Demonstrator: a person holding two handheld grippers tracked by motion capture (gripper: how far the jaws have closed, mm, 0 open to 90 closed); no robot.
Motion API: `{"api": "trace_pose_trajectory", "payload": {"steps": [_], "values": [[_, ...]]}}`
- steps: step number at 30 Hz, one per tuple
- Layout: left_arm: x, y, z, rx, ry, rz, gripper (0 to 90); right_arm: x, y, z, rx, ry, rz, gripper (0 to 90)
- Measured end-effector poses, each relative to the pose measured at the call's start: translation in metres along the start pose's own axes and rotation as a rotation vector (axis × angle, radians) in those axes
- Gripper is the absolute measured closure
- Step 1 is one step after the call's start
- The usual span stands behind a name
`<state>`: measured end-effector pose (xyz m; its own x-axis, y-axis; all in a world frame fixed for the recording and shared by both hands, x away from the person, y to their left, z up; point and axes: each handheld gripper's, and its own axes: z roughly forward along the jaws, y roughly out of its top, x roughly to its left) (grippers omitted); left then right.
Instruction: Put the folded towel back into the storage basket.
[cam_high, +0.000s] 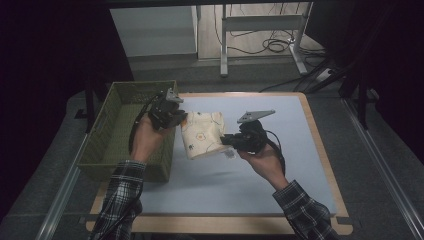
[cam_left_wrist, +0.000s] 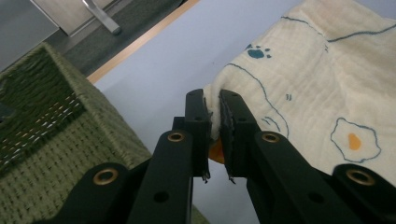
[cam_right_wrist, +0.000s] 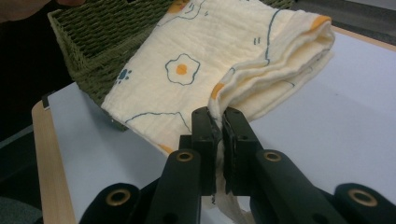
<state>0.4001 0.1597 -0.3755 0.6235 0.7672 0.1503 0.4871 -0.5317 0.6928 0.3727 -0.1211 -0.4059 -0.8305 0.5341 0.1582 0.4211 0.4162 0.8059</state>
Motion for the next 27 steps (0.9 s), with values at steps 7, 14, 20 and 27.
{"api": "trace_pose_trajectory", "payload": {"steps": [7,14,20,27], "values": [[0.010,-0.008,-0.009,-0.008,0.032,-0.017,82.5,0.006,0.010,0.011,-0.004,0.018,-0.002,84.2],[0.021,-0.013,-0.021,-0.019,0.060,-0.033,82.6,0.012,0.022,0.021,-0.018,0.058,-0.001,84.2],[0.029,-0.018,-0.034,-0.030,0.085,-0.048,82.5,0.020,0.032,0.029,-0.027,0.073,-0.014,84.2],[0.043,-0.030,-0.043,-0.033,0.123,-0.073,82.8,0.033,0.044,0.045,-0.033,0.091,-0.029,84.2]]}}
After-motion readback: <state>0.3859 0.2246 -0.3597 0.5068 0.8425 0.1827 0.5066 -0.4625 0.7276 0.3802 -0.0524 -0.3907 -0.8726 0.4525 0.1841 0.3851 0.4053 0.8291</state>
